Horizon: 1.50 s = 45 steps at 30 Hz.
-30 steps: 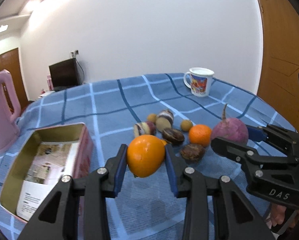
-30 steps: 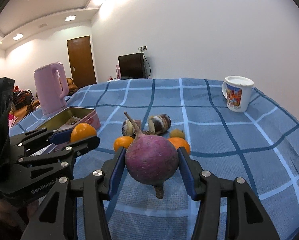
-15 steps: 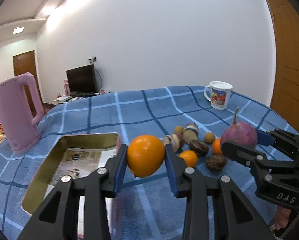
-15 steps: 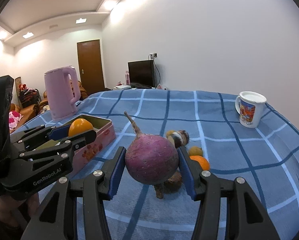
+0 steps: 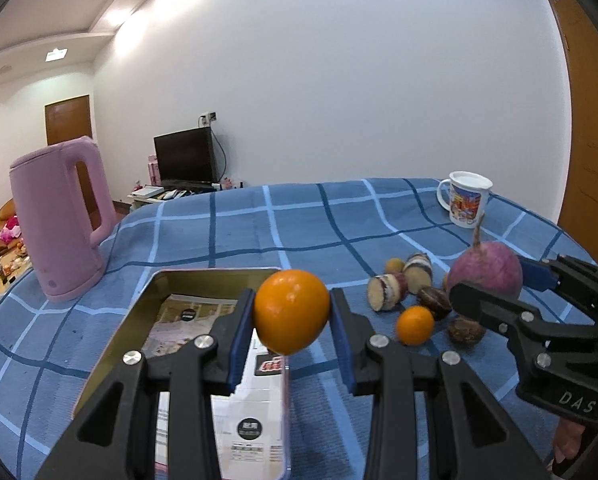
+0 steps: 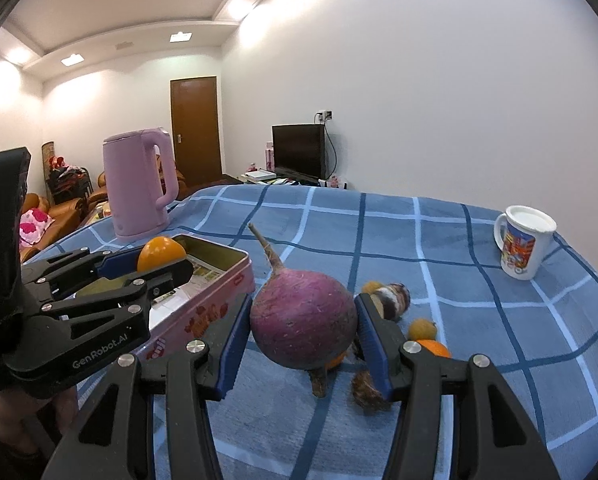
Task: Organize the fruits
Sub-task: 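Lift the orange with the left gripper while the right gripper carries the radish toward the tin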
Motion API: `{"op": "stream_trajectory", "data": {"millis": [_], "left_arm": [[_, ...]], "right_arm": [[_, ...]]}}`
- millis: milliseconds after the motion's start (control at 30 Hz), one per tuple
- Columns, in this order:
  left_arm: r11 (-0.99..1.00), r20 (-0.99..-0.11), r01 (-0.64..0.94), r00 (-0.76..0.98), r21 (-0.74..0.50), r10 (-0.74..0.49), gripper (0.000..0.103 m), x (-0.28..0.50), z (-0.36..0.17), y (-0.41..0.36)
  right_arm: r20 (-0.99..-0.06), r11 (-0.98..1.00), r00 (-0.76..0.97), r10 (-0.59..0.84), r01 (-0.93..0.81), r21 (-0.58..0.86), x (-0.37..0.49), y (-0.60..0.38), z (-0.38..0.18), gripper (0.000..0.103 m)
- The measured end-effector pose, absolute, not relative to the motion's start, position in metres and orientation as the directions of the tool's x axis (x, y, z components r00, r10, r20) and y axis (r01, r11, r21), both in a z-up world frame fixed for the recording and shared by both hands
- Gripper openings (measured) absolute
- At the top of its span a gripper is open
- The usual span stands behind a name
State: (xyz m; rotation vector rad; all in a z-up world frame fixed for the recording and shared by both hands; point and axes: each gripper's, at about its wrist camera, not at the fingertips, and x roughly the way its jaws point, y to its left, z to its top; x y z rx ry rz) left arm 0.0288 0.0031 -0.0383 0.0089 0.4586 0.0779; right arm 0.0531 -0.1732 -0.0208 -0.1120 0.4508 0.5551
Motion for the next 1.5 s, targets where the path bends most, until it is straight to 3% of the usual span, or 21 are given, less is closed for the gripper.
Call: {"op": "stream_trajectory", "data": {"millis": [1500], "left_arm": [[0.975, -0.498, -0.222, 0.843, 0.025, 0.204, 0.038, 0.042, -0.051, 0.087]], "right_arm": [[-0.497, 0.785, 0.703, 0.509, -0.616, -0.068, 0.094, -0.083, -0.016, 0.054]]}}
